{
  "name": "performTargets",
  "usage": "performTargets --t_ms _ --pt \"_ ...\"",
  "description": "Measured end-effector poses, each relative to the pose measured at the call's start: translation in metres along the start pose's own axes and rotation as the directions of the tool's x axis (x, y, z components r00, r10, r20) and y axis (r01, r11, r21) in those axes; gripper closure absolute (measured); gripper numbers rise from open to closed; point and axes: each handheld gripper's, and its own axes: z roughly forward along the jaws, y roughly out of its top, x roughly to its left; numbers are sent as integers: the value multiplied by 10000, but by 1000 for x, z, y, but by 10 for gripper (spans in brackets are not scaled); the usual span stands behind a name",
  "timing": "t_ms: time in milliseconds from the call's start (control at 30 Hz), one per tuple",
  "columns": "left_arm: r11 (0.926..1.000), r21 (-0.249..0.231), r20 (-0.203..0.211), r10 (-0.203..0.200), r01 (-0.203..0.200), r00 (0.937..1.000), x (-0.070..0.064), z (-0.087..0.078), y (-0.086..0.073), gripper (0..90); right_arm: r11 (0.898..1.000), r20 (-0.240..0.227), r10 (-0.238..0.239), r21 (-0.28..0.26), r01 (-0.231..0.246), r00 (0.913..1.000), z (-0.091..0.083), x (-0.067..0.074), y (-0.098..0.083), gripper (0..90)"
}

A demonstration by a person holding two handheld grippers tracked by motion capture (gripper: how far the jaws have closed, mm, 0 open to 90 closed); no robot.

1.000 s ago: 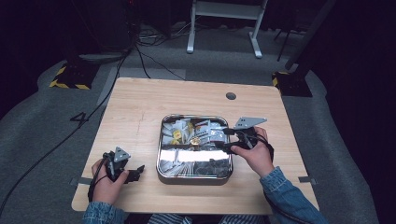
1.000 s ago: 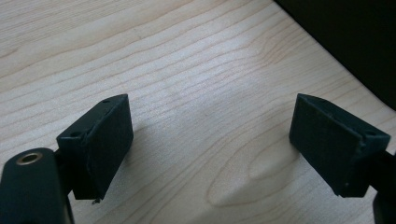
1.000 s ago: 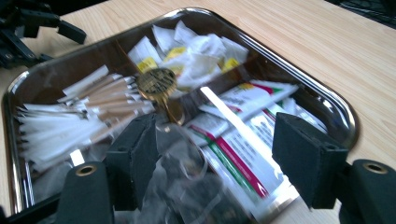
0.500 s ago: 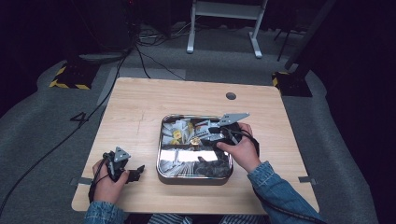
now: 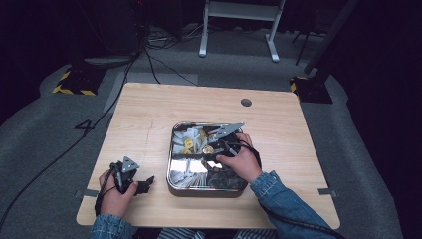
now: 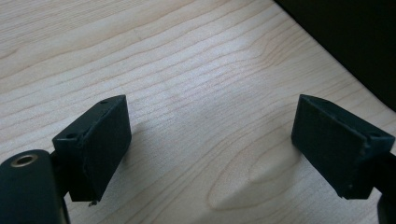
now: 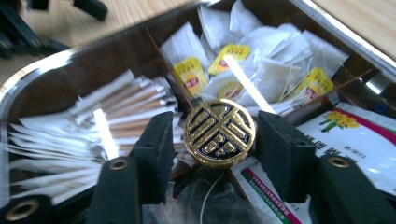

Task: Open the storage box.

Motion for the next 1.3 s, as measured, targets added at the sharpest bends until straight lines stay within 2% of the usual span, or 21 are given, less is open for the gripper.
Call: performTargets --t_ms 67,133,600,867,967,1033,1233,1300 --pt "10000 -1 -3 2 -2 10000 0 0 0 124 9993 317 -339 -130 344 9989 2 2 -1 563" --pt "10000 1 0 0 0 10000 0 0 0 124 9987 445 -472 -151 480 9979 3 5 -2 580" --pt "10000 30 -34 -1 1 10000 0 0 1 119 9988 613 -89 -474 118 9981 2 7 -5 587" --pt "10000 57 -66 -14 14 10000 0 1 1 114 9984 665 -131 -540 167 9977 -1 8 -2 587" --pt "10000 54 -64 -32 32 10000 -1 1 1 114 9959 546 -165 -877 213 9984 -10 9 4 587" --pt "10000 49 -102 -25 25 9999 -1 1 1 115 9956 541 -186 -905 234 9984 -11 10 5 587" --pt "10000 50 -94 -37 37 9999 -1 1 1 115 9886 657 -286 -1457 379 9974 -39 7 15 587" --pt "10000 55 -96 -29 29 9999 -1 1 1 115 9878 670 -287 -1509 385 9973 -44 6 16 587"
